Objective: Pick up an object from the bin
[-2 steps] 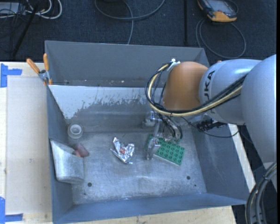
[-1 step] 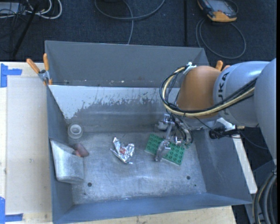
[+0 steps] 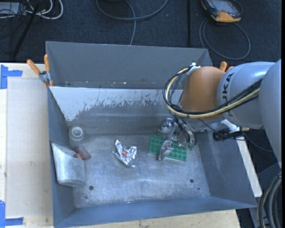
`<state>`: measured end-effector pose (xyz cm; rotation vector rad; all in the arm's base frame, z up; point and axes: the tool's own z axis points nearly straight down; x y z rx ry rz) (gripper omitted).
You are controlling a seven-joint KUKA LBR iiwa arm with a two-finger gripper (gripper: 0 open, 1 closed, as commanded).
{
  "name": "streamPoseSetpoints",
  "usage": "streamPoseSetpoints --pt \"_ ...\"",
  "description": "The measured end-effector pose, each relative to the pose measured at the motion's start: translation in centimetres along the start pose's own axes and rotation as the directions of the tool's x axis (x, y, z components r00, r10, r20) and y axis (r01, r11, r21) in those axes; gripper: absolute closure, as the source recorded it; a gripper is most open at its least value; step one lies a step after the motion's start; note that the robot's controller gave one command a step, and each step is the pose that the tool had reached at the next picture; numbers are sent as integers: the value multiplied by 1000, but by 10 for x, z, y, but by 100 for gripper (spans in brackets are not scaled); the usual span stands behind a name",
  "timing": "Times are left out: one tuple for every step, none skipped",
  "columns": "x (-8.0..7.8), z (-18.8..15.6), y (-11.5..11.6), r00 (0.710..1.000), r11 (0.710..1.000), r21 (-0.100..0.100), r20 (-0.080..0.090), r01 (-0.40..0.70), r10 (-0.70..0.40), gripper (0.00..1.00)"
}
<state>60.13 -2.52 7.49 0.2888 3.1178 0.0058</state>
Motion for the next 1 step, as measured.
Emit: streamPoseSetpoints --pt "7 -165 -15 977 977 3 -3 213 -213 100"
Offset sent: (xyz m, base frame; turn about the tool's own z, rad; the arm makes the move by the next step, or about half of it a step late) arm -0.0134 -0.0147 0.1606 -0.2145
